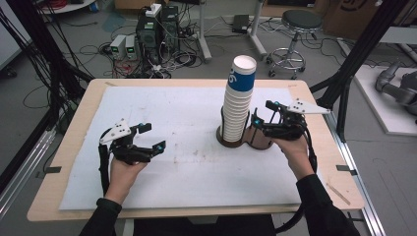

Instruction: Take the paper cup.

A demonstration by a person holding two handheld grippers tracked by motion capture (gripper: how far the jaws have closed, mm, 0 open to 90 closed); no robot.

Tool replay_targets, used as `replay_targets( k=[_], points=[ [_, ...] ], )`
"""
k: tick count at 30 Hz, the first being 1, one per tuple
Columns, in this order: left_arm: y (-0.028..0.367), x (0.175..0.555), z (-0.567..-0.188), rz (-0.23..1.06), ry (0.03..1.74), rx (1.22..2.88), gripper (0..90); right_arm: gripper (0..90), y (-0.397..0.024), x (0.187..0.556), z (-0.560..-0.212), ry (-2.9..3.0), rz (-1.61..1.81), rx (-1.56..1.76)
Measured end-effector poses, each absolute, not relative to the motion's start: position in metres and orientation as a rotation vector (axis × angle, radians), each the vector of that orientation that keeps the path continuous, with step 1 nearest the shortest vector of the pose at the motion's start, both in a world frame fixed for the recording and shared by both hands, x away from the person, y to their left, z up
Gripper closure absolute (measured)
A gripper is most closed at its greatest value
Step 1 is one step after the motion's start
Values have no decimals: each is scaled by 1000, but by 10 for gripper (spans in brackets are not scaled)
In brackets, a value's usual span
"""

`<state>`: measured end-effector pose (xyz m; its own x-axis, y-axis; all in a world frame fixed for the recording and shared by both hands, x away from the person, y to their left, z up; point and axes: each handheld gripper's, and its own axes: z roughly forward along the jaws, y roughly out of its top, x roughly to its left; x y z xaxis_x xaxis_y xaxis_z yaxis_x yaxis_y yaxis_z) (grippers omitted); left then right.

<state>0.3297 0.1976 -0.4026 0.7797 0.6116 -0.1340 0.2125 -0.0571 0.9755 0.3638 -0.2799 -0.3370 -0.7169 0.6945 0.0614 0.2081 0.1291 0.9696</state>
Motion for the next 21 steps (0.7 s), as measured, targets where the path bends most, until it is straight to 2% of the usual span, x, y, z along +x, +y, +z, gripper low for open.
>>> replay_targets(
  k=[21],
  points=[
    [194, 331, -405, 339, 655, 1641, 68, 157, -245, 402, -326, 2069, 1600, 860]
  ],
)
